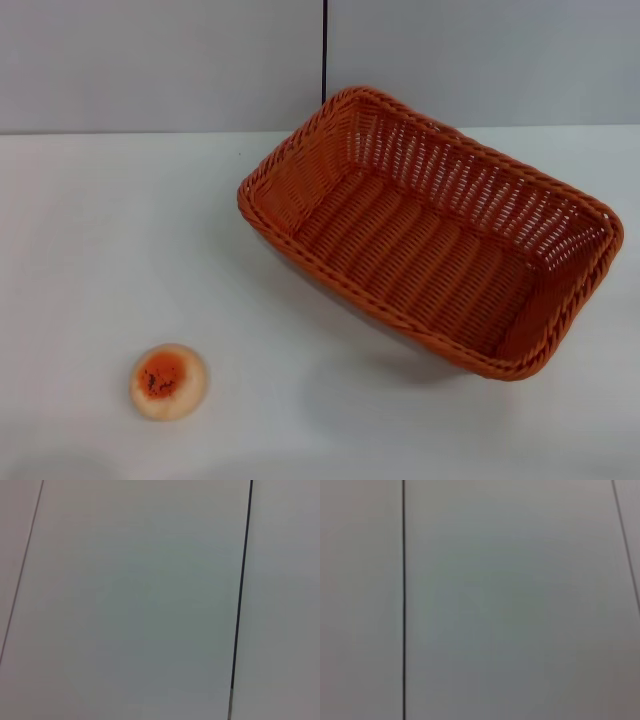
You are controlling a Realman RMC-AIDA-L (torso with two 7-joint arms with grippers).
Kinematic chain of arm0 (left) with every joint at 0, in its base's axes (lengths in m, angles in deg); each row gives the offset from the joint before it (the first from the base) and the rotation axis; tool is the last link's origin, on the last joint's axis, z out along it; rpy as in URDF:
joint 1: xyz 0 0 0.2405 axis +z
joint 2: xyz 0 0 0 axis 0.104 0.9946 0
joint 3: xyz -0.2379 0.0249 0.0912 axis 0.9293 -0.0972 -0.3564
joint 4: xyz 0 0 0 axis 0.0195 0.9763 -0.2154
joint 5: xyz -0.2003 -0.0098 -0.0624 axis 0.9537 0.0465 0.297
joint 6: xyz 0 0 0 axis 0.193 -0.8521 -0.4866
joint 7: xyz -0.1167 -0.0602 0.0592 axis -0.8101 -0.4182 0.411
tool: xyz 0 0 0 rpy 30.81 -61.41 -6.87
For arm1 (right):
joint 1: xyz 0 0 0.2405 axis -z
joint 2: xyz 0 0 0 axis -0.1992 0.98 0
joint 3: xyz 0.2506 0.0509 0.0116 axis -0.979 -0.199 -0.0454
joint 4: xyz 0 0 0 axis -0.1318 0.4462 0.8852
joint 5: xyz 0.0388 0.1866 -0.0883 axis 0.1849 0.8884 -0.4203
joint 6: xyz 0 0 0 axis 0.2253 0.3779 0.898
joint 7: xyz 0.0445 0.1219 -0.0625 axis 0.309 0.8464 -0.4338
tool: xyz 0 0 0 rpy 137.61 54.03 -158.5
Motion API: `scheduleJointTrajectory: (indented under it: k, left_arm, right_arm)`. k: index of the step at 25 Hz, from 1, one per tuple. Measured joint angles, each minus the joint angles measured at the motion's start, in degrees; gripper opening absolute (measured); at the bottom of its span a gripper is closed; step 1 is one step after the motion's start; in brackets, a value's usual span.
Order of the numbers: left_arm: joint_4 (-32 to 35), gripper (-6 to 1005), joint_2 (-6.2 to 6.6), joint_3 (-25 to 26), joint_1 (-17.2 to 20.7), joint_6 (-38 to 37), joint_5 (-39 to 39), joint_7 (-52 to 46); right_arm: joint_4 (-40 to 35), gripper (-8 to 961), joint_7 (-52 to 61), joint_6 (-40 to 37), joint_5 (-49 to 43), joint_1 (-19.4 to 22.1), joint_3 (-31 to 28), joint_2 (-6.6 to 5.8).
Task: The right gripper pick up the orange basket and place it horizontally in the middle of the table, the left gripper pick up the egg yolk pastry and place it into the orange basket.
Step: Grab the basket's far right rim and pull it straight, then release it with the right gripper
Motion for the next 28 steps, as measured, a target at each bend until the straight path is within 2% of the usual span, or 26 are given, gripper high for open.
scheduleJointTrajectory:
  k: [12,16,18,19,21,22,24,25,27,28]
  left_arm:
    - [0.30,785,0.19,0.00,0.00,-0.43,-0.03,-0.23]
    - [0.92,784,0.24,0.00,-0.36,-0.26,-0.03,-0.23]
    - [1.41,784,0.29,0.00,-0.91,0.13,-0.02,-0.23]
    - [1.57,784,0.30,0.00,-1.08,0.23,-0.02,-0.23]
    - [2.36,784,0.29,0.00,-1.85,0.48,-0.03,-0.22]
    - [2.36,784,0.29,0.00,-1.85,0.48,-0.03,-0.22]
    - [2.83,784,0.25,0.00,-2.32,0.71,-0.03,-0.22]
    - [2.99,784,0.24,0.00,-2.58,0.89,-0.03,-0.22]
    - [3.69,784,0.26,0.00,-3.20,2.01,-0.03,-0.21]
    - [3.69,784,0.26,0.00,-3.20,2.01,-0.03,-0.21]
  right_arm:
    - [-0.14,818,0.09,0.45,-1.47,-0.16,-0.01,-0.04]
    - [-2.81,818,3.36,1.21,-4.86,-0.11,0.05,-0.12]
    - [-8.59,818,11.99,1.42,-9.32,-0.24,0.06,-0.21]
    - [-8.59,818,11.99,1.42,-9.32,-0.24,0.06,-0.21]
    - [-16.74,817,24.53,0.52,-14.72,-1.20,0.07,-0.29]
    - [-16.74,817,24.53,0.52,-14.72,-1.20,0.07,-0.29]
    - [-22.37,818,33.34,-0.12,-18.10,-2.04,0.08,-0.36]
    - [-25.53,818,38.12,-0.39,-20.02,-2.54,0.07,-0.38]
    - [-39.26,818,58.23,-0.82,-29.63,-5.29,0.09,-0.50]
    - [-39.26,818,58.23,-0.82,-29.63,-5.29,0.09,-0.50]
